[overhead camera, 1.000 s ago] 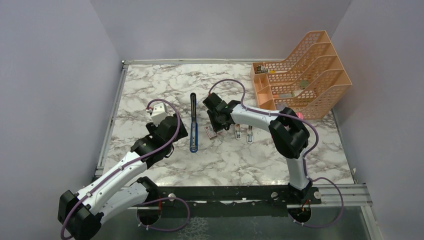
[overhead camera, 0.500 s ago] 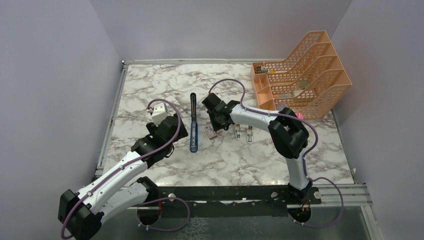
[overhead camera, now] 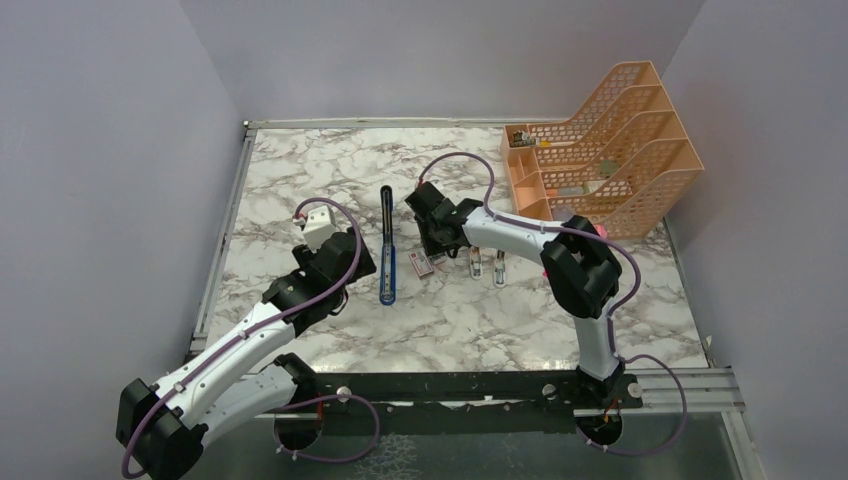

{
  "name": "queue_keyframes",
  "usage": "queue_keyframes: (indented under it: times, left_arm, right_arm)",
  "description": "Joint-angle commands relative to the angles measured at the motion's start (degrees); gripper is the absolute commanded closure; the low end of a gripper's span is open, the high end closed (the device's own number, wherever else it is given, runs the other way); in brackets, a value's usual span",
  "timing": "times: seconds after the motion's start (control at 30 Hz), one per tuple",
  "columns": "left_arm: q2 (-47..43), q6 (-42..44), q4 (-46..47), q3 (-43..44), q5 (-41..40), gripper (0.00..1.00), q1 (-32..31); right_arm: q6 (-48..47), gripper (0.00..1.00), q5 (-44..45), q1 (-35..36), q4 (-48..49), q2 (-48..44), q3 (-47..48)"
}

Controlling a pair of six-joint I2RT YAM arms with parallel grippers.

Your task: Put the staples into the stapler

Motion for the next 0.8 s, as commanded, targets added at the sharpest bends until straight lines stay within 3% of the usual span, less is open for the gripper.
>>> queue_keyframes:
  times: [0.0,0.77]
  left_arm:
    - [-0.16,0.32,1.0,-0.29,-0.56,0.14,0.24]
    - [-0.02,0.33,1.0,-0.41,-0.74,0.14,0.24]
  right_arm:
    - [0.73,0.67,2.44,-0.02,2.2,-1.89,-0.34]
    - [-0.55,0.66,-0.25,-0.02,0.34,2.34,1.75]
